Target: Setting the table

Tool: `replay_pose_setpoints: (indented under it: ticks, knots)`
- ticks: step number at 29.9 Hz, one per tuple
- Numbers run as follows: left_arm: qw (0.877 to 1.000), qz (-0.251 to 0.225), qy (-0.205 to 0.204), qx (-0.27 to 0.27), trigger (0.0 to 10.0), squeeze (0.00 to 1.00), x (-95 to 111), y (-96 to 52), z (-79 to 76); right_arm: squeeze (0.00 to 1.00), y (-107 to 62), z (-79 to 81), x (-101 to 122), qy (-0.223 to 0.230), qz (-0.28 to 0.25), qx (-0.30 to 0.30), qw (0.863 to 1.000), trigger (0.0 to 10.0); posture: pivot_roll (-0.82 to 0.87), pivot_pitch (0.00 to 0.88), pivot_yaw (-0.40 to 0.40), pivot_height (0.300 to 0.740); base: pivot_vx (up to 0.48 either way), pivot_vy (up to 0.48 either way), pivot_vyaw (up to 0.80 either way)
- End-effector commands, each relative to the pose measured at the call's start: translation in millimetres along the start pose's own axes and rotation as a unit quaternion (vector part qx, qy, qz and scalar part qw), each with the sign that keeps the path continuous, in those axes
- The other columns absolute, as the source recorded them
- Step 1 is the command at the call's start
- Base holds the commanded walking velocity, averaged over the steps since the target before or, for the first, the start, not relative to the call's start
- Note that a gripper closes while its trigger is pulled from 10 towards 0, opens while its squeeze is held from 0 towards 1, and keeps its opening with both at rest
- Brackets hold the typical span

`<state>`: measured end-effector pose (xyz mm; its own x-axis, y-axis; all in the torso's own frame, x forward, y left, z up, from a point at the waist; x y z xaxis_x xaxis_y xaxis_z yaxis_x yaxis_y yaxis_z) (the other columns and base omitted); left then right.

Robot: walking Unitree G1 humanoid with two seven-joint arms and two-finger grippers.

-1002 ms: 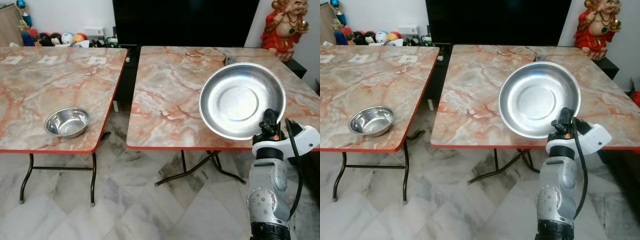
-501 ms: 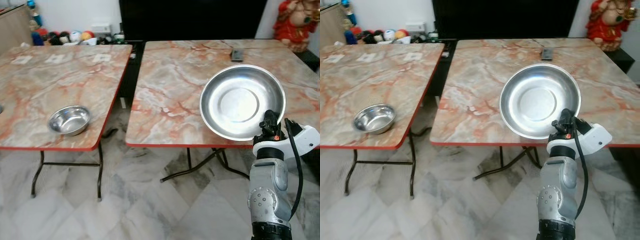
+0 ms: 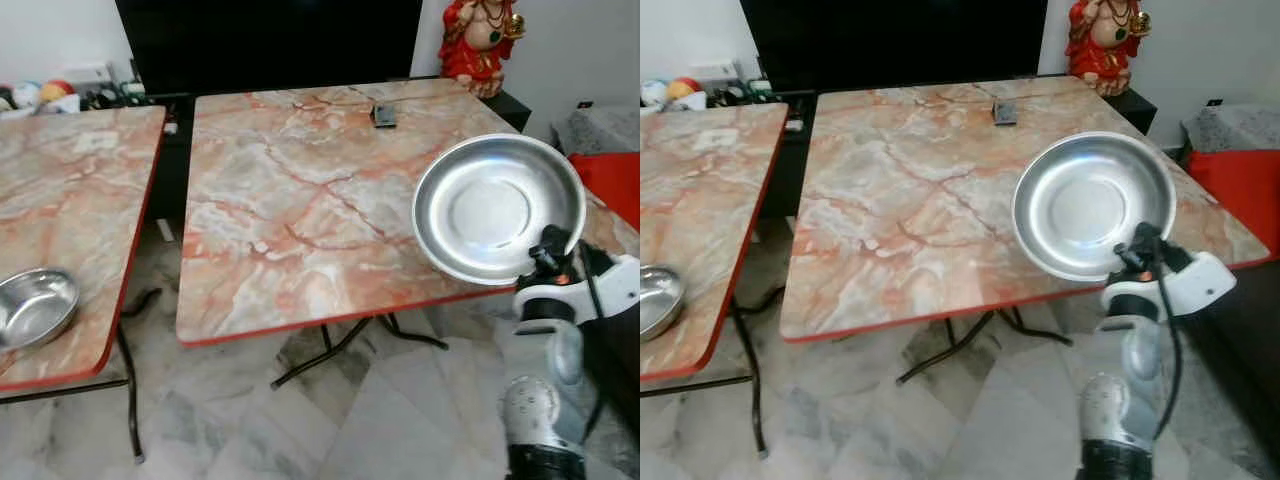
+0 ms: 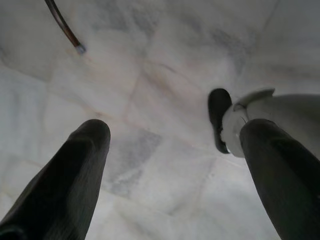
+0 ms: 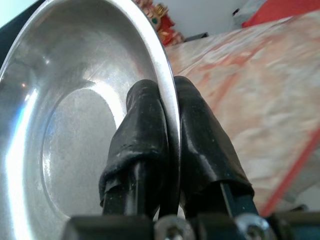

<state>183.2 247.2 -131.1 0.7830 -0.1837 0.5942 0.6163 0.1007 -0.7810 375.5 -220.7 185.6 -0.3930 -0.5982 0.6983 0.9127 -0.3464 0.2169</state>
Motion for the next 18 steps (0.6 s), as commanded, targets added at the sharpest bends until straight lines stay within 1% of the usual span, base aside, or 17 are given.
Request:
replay_pose_setpoints:
  ticks: [1,5,8,11,12,13,14,17,18]
  knots:
    - [1.0,0.021,-0.002,-0.004,10.0,0.0,-14,-3.0,-3.1,0.0,1.8,-3.2,4,-0.005,-0.003,-0.003,1.0,10.0,-0.04,0.105,0.014,0.74,0.0,0.0,0.0]
    - [1.0,0.026,-0.001,-0.004,10.0,0.0,-17,-4.1,-4.3,0.0,1.8,-3.9,-5,-0.012,0.015,-0.002,1.0,10.0,-0.04,0.104,0.013,0.74,0.0,0.0,0.0]
    - [1.0,0.028,-0.001,-0.006,10.0,0.0,-20,-4.9,-5.3,0.0,3.0,-8.0,-7,-0.017,0.019,-0.011,1.0,10.0,-0.04,0.102,0.013,0.74,0.0,0.0,0.0]
    - [0.999,0.031,-0.001,-0.008,10.0,0.0,-24,-6.3,-6.8,0.0,6.2,-15.2,-9,-0.024,0.022,-0.028,0.999,10.0,-0.04,0.102,0.013,0.74,0.0,0.0,0.0]
    - [0.999,0.032,-0.001,-0.008,10.0,0.0,-26,-7.2,-7.9,0.0,9.5,-21.0,-13,-0.033,0.029,-0.042,0.998,10.0,-0.04,0.1,0.014,0.74,0.0,0.0,0.0]
    - [0.999,0.032,-0.001,-0.009,10.0,0.0,-27,-7.4,-8.3,0.0,10.4,-22.9,-14,-0.037,0.031,-0.046,0.998,10.0,-0.04,0.1,0.014,0.74,0.0,0.0,0.0]
    - [0.999,0.034,0.0,-0.011,10.0,0.0,-29,-8.2,-11.2,0.0,14.0,-29.9,-17,-0.027,0.035,-0.067,0.997,10.0,-0.04,0.1,0.014,0.74,0.0,0.0,0.0]
    - [0.999,0.035,0.001,-0.014,10.0,0.0,-32,-9.1,-15.5,0.0,18.3,-37.7,-22,-0.007,0.044,-0.091,0.995,10.0,-0.04,0.1,0.014,0.74,0.0,0.0,0.0]
    - [0.999,0.035,0.001,-0.016,10.0,0.0,-32,-9.1,-18.6,0.0,21.3,-42.1,-28,0.024,0.052,-0.107,0.993,10.0,-0.03,0.097,0.015,0.74,0.0,0.0,0.0]
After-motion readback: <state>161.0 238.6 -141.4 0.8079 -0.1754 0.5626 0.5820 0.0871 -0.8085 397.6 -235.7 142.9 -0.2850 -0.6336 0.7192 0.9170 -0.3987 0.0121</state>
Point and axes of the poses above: a point about 5 cm out from each wrist's last joint towards the gripper, its own y axis pointing out of the wrist towards the gripper, its own x axis along the axis of the wrist's last joint, z = x × y, the point moved 6 cm from there along y, pointing out of the wrist towards the gripper, and after that the axes turned 4 degrees about y, right-handed, at the moved point
